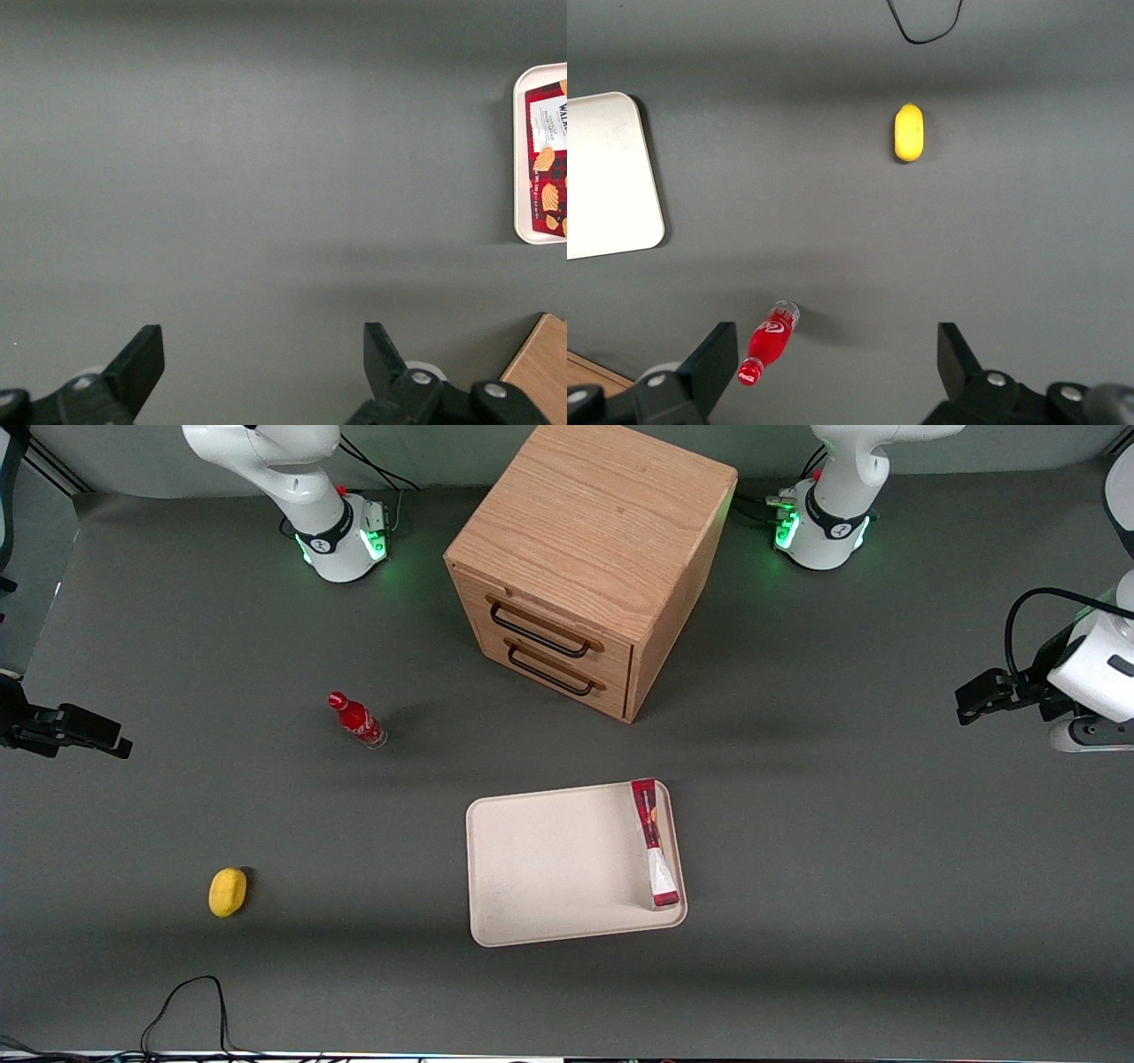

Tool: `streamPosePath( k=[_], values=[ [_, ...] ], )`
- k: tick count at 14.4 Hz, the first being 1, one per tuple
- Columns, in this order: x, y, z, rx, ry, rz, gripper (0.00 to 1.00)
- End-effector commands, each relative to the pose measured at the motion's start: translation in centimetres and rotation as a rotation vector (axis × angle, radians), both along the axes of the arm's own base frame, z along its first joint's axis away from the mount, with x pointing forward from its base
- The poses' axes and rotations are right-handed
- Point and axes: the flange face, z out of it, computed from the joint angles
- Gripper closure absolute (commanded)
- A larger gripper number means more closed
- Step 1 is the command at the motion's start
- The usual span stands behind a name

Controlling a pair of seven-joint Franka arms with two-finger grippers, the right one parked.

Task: Place red cookie box on tray

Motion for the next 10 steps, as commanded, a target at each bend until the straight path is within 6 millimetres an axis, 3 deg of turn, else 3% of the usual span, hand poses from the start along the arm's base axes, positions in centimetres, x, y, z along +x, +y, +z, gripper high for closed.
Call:
streamPosePath(
  k=[1, 10],
  values=[
    [0.11, -0.03, 0.57, -0.033, 0.011, 0.015, 0.0],
    [-0.08, 0.07, 0.81, -0.042, 0.026, -0.021, 0.0]
  ],
)
